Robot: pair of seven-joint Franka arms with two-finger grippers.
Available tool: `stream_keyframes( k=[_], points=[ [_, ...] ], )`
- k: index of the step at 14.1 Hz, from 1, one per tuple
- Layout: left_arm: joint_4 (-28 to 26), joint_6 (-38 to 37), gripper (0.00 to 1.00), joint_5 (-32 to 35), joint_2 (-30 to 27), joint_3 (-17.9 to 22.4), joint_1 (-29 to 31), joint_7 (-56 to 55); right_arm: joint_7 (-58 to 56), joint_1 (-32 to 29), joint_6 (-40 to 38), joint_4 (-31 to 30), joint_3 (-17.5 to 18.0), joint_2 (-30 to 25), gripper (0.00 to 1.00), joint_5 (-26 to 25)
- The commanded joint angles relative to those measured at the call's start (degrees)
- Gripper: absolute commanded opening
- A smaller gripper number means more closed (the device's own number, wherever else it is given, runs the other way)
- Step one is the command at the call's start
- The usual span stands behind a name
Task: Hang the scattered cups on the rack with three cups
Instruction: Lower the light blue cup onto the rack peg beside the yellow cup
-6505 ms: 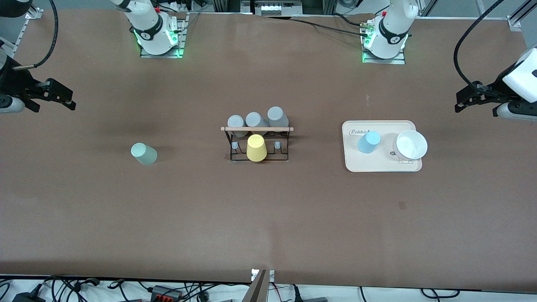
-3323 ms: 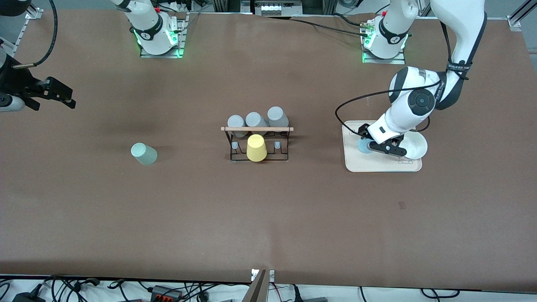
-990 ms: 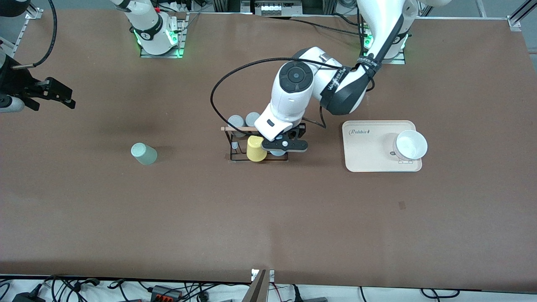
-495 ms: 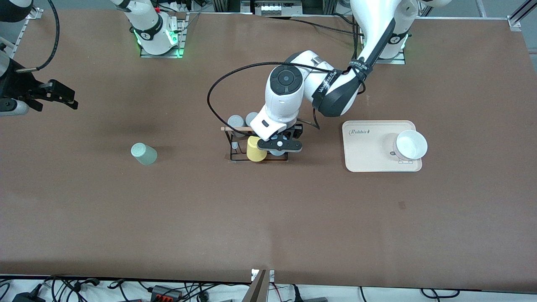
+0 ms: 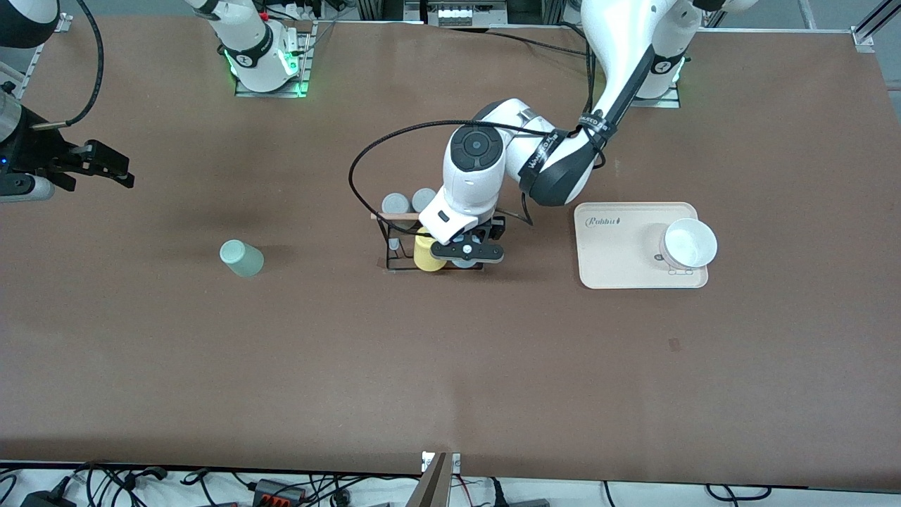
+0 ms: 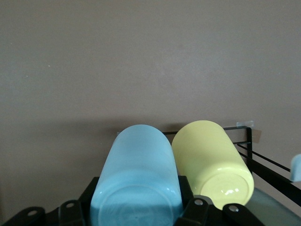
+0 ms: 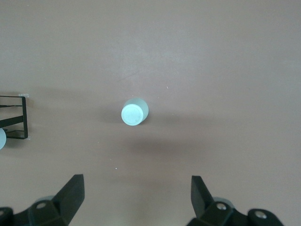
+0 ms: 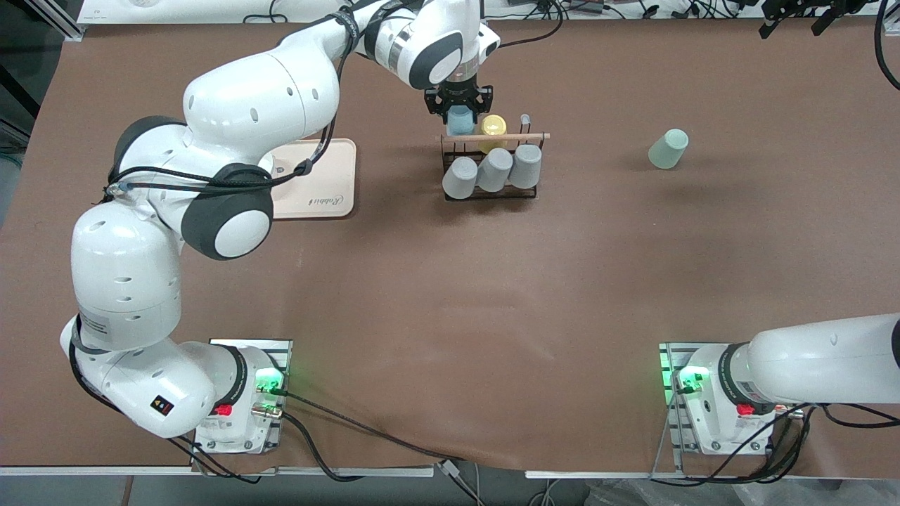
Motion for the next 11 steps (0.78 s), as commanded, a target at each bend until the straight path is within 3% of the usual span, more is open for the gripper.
stream_keyframes(
  k=[1,11],
  points=[
    [1.6,0.1,0.41,1.7,1.4,0.5,-1.0,-1.0,0.1,-0.6,-0.9,1.1,0.2,0.7,1.00,0.3],
    [-0.6,3.2,0.43,1.8,2.1,0.6,-1.0,-0.8,0.1,-0.2,-0.7,1.1,0.4,4.4,1.00,0.3]
  ],
)
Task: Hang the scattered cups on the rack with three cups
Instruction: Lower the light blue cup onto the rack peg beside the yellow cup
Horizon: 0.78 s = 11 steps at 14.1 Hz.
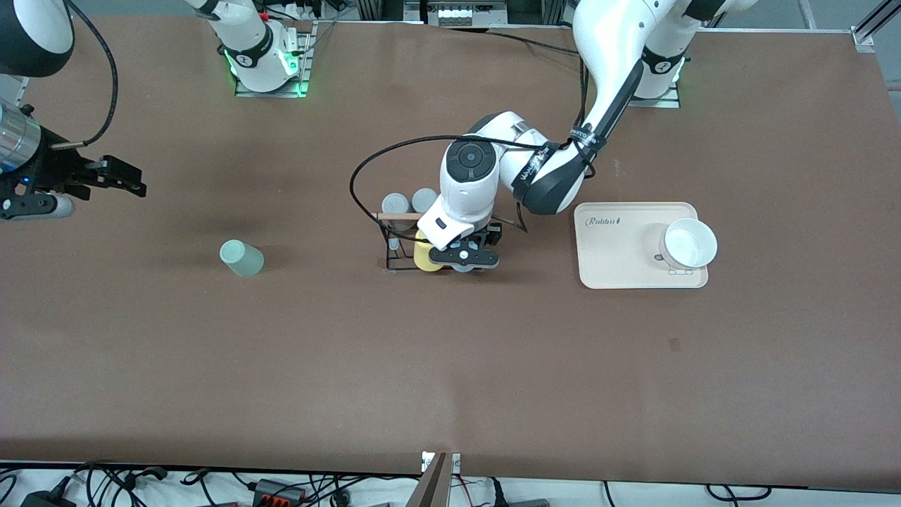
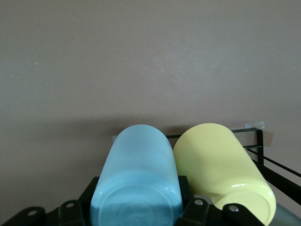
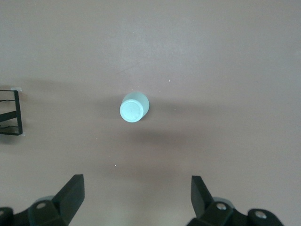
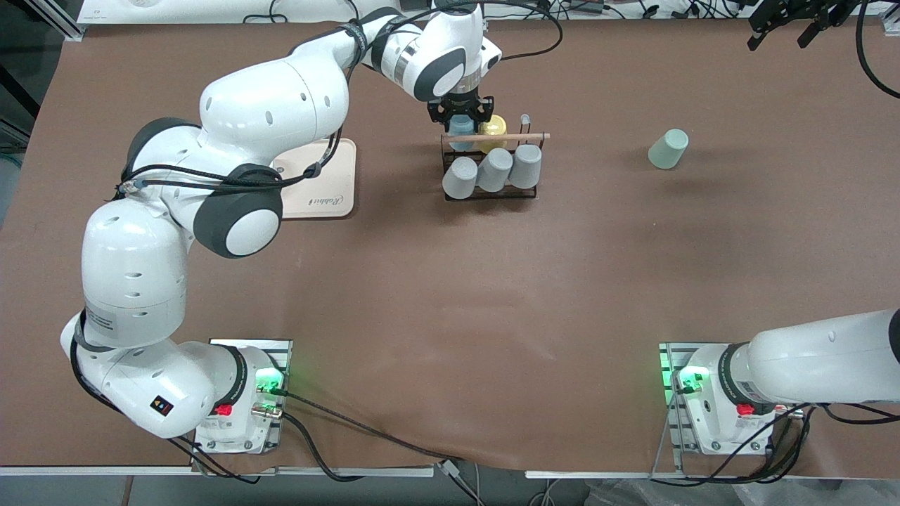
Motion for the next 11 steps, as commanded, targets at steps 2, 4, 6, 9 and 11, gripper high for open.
stream_keyframes(
  k=[2,4,6,9,11],
  points=[
    [-0.2,0.9,0.85,1.3,-0.1,0.8,-0.7,-0.6,-0.8,-0.1,-0.2,1.3,0.7,2.0,1.00,-0.2],
    [-0.2,1.4,1.00,1.3,-0.2,0.8,-0.5,-0.1,-0.6,0.1,-0.6,2.0,0.7,2.5,1.00,0.1],
    [-0.2,1.2,1.00,1.3,-0.4,0.9,-0.5,0.0,-0.6,0.0,-0.4,2.1,0.7,2.7,1.00,0.2],
    [-0.2,0.6,1.00,1.3,-1.9,1.2,0.2,0.1,0.0,0.0,-0.6,2.2,0.7,2.7,1.00,0.2],
    [0.4,-3.0,1.00,1.3,-4.5,2.2,1.3,3.2,0.2,0.2,-0.6,2.3,0.7,3.7,1.00,0.2]
  ],
)
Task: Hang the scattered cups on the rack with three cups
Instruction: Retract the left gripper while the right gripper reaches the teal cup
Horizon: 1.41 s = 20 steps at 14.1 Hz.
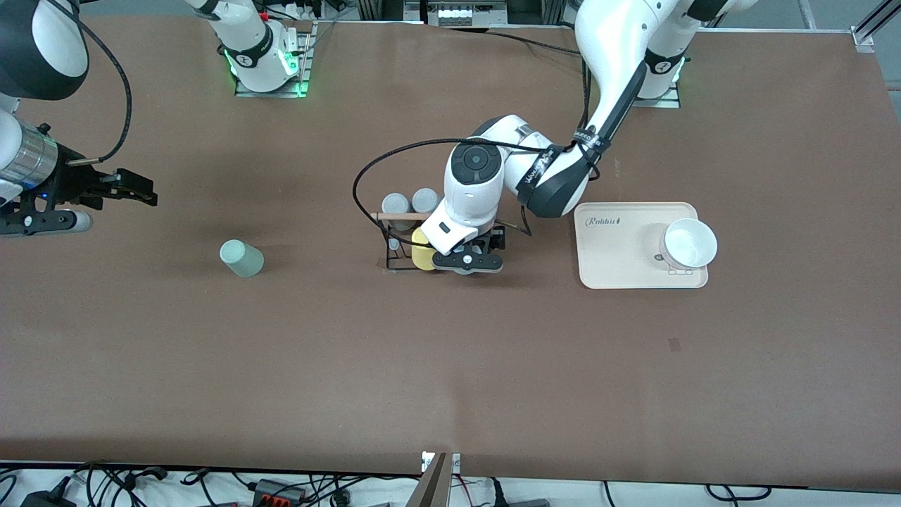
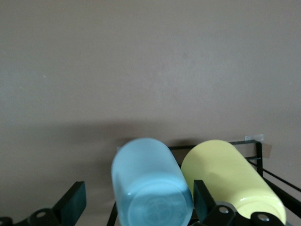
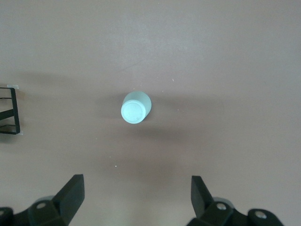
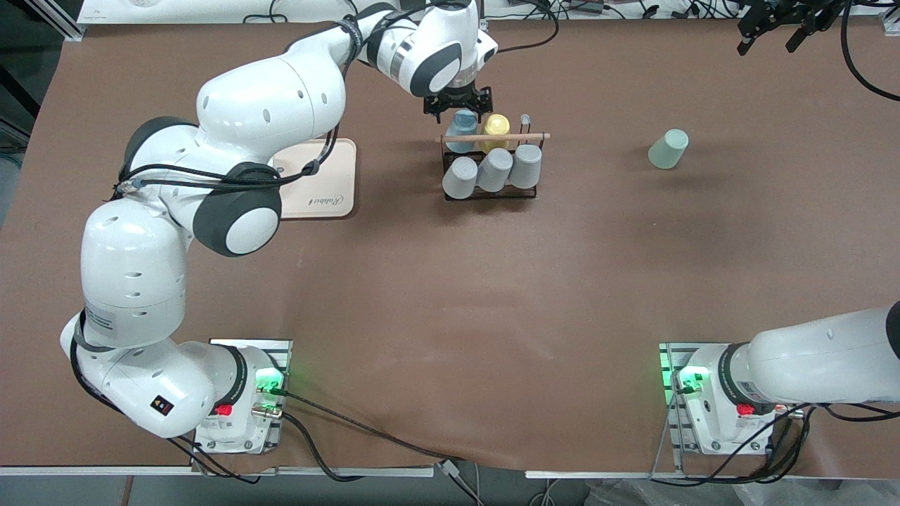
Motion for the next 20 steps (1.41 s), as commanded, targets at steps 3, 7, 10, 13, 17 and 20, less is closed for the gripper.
stream_keyframes(
  k=[3,7,10,13,17,20],
  points=[
    [0.1,-9.9,1.00,1.1,-9.1,1.1,6.3,12.6,0.1,1.2,-0.5,1.4,0.3,4.3,1.00,-0.3],
    [0.1,-20.2,1.00,1.1,-16.5,0.9,14.6,22.6,-0.6,1.5,-0.1,2.2,0.3,6.8,1.00,0.2],
    [-0.6,-26.4,1.00,0.9,-21.1,0.4,22.7,33.6,-0.5,1.8,1.1,3.0,0.3,10.5,1.00,0.3],
    [-8.7,-28.2,1.00,0.4,-29.1,0.3,28.4,37.3,0.2,4.1,6.0,0.0,0.3,11.5,1.00,-0.2],
    [-26.2,-16.3,1.00,0.4,-41.6,0.6,32.1,40.2,0.3,4.0,14.9,-6.7,0.2,11.5,1.00,-0.6],
    [-23.1,-19.4,1.00,-0.3,-41.1,1.1,34.9,40.6,4.3,4.1,21.2,-11.6,0.1,12.1,1.00,-0.7]
  ],
)
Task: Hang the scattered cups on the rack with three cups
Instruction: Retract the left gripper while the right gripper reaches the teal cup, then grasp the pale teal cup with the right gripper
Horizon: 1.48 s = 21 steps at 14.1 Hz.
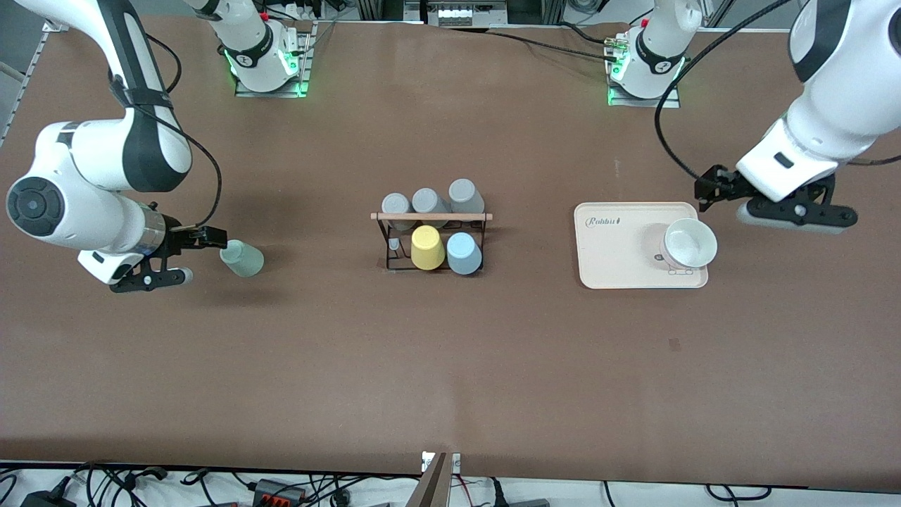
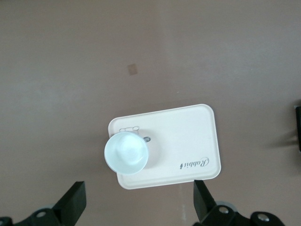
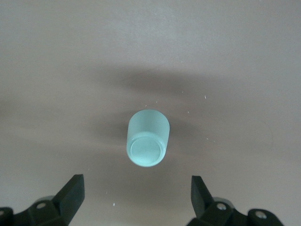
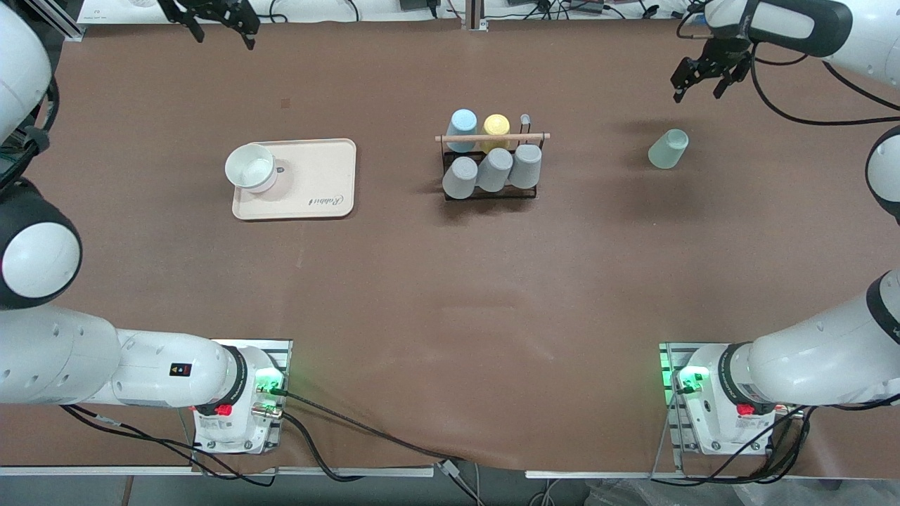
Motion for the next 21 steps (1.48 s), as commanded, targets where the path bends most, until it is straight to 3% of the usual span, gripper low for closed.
stream_keyframes(
  k=[1,5,12,21],
  points=[
    [0.4,-0.9,1.00,-2.8,-1.1,-0.3,2.8,1.3,4.1,0.0,5.6,-4.8,0.1,-0.3,1.00,-0.7],
    [6.5,-7.3,1.00,-4.3,1.6,-0.7,4.0,-0.7,6.8,-0.2,9.2,-6.4,0.2,2.1,1.00,-0.6],
    [6.6,-8.4,1.00,-3.6,0.0,-1.4,4.1,-3.5,6.9,-0.2,23.8,-15.5,0.2,2.8,1.00,-0.5],
    [6.9,-8.4,1.00,-3.5,0.1,-1.7,3.7,-3.6,7.6,-0.2,26.3,-15.6,0.2,4.9,1.00,-0.3]
  ],
)
